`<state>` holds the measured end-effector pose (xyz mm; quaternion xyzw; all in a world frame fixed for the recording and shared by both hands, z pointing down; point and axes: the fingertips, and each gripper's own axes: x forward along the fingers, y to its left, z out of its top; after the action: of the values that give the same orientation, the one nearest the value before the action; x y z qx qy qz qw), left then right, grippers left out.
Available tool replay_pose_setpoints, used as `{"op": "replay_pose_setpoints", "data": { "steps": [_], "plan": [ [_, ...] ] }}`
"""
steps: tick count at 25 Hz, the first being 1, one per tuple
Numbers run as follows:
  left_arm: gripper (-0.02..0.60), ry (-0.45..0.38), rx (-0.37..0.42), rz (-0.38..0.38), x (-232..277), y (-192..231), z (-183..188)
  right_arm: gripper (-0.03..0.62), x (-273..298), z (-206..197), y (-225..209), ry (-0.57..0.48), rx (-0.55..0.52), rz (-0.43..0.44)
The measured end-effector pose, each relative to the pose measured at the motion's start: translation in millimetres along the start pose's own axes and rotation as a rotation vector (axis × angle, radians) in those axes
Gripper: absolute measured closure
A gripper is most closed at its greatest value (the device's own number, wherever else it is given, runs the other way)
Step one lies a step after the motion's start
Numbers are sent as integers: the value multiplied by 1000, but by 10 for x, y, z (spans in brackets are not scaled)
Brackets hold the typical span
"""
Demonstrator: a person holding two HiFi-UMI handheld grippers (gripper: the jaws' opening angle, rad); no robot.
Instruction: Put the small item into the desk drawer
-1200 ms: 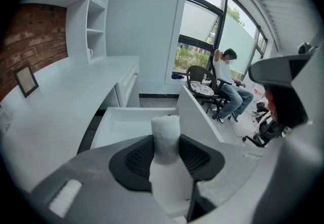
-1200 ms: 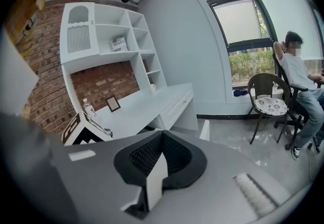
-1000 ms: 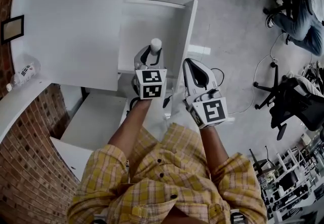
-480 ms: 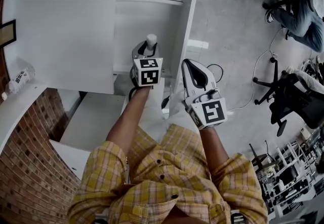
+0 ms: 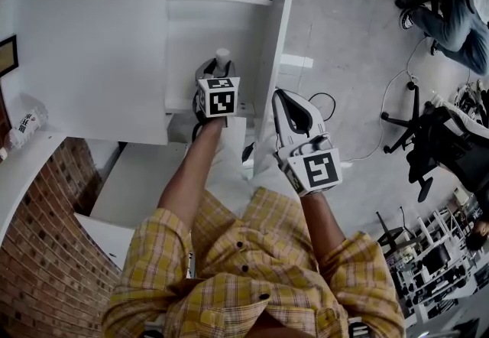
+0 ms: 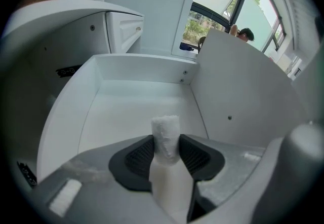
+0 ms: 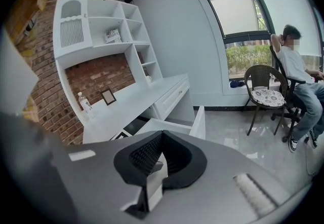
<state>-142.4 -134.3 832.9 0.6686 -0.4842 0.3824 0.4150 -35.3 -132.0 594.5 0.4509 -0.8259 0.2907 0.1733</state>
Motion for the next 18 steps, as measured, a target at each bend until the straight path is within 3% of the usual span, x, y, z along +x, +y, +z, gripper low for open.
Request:
{"op": "replay_pose_setpoints", "data": {
  "steps": [10, 18],
  "plan": [
    [410, 54, -16, 5, 206, 3, -108, 592, -25, -55, -102, 16, 12, -10],
    [398, 51, -33, 2, 255, 11, -82, 592, -69, -62, -139, 16, 19, -16]
  ]
}}
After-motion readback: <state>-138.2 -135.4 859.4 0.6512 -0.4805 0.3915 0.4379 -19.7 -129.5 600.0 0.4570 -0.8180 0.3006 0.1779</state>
